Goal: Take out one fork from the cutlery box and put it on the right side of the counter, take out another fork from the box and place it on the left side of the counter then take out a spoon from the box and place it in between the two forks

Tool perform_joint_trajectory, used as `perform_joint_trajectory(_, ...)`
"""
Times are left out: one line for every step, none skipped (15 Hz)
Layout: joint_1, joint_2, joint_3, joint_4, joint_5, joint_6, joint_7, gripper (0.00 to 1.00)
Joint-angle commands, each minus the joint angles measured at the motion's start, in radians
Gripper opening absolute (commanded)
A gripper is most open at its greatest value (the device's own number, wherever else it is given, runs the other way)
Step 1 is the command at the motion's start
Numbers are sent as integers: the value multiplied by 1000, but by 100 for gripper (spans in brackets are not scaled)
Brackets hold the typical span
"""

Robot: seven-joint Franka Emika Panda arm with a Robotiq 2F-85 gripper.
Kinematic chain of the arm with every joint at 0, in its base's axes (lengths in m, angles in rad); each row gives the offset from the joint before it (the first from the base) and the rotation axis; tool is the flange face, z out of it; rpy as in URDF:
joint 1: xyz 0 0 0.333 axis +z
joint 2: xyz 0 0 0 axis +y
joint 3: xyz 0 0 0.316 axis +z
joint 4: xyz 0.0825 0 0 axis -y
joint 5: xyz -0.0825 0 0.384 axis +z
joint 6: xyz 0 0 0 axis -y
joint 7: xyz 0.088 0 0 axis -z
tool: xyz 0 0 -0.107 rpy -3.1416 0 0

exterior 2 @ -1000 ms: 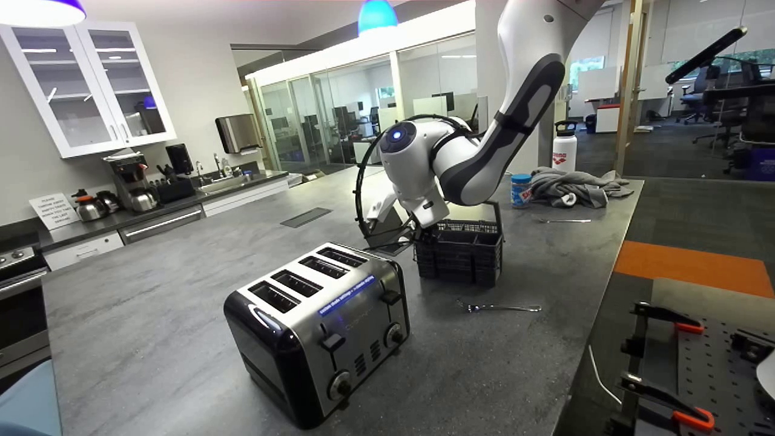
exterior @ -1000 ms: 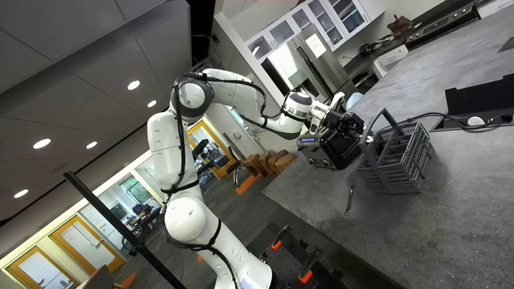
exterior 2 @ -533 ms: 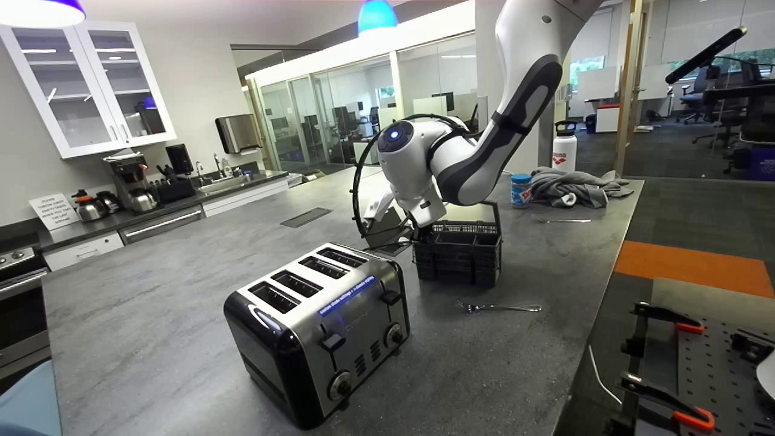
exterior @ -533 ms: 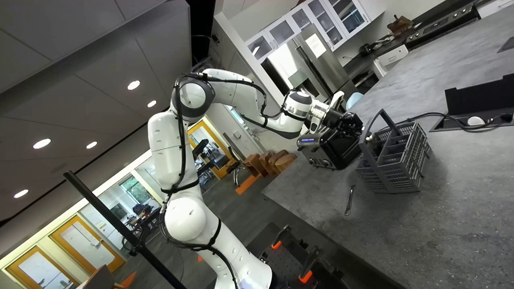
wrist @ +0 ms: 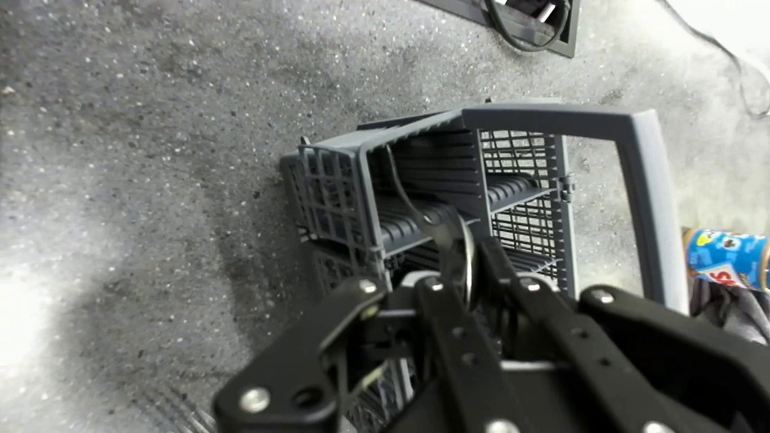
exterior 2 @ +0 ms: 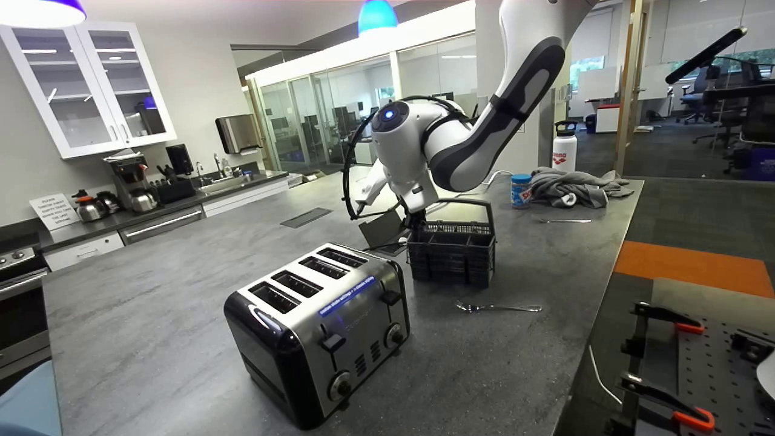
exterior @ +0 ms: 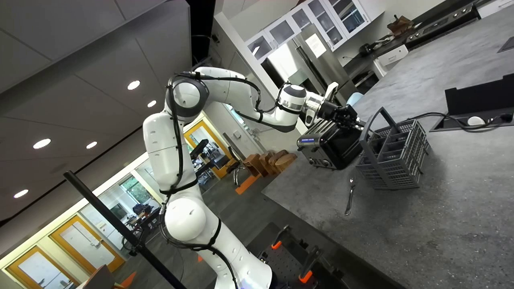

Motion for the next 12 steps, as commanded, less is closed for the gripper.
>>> perform_joint_trajectory(11, -78, 6, -8, 23, -35, 1, 2)
perform_joint_trajectory(11, -95, 8, -10, 33, -38, -2, 2)
perform_joint_trajectory(11, -115, 9, -12, 45, -40, -2, 2)
perform_joint_trajectory(8, -135, 12, -16, 66, -36, -8, 2)
perform_joint_trajectory(10, -154, 10, -18, 72, -38, -1, 2)
perform_joint_trajectory(8, -179, 12, -25, 91, -34, -5, 2)
perform_joint_trajectory(8, -200, 10, -31, 100, -26, -2, 2)
perform_joint_trajectory(8, -229, 10, -40, 109, -20, 3, 2)
perform_joint_trajectory(8, -252, 9, -46, 119, -14, 4, 2)
perform_joint_trajectory(9, -274, 7, -49, 127, -13, 7, 2)
perform_joint_trajectory(7, -302, 6, -59, 143, -4, 8, 2)
perform_joint_trajectory(6, -329, 4, -68, 150, 3, 14, 2)
